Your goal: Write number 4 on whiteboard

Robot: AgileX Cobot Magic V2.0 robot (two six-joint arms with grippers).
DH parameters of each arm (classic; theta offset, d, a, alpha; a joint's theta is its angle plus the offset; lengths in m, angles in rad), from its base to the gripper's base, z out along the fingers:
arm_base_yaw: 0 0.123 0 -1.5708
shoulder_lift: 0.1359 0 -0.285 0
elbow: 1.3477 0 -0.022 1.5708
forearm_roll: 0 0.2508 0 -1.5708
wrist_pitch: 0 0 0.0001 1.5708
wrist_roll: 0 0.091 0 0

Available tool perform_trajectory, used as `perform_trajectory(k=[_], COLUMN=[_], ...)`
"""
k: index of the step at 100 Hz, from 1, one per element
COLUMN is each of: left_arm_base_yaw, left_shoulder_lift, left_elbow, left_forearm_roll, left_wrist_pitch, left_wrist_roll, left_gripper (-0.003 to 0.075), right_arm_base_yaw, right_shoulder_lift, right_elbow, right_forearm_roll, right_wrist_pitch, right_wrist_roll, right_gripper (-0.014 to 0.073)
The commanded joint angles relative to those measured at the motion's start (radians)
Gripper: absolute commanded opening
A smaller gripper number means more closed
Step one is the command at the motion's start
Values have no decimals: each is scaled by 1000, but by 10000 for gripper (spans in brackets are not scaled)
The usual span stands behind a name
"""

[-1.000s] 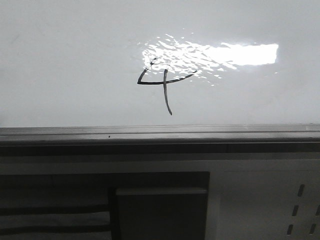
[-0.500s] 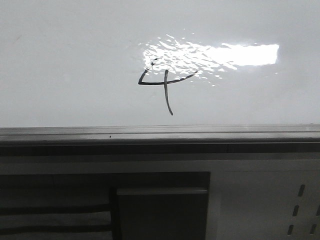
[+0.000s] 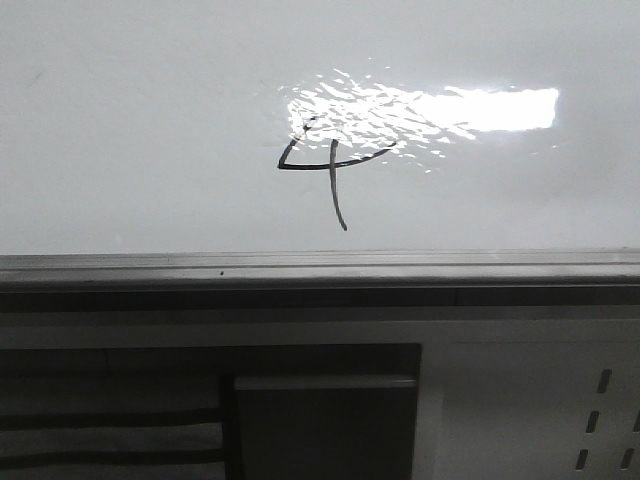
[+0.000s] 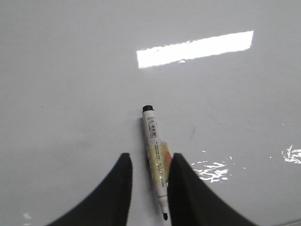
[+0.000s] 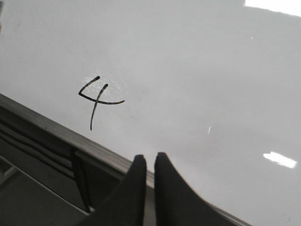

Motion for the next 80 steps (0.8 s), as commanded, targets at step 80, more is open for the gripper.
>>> perform_trajectory(k=[80], left_arm_base_yaw=[134], left_shoulder_lift=[-267], left_elbow=[290], left_forearm_roll=[-33], left_wrist_pitch=[-173], left_wrist_roll=[-13], left_gripper=[-20], right_arm_base_yaw=[-4], right_shoulder_lift=[0], right_elbow=[29], right_forearm_roll=[-27], right_wrist_pitch=[-15], right_wrist_roll=[0], right_gripper=[-71])
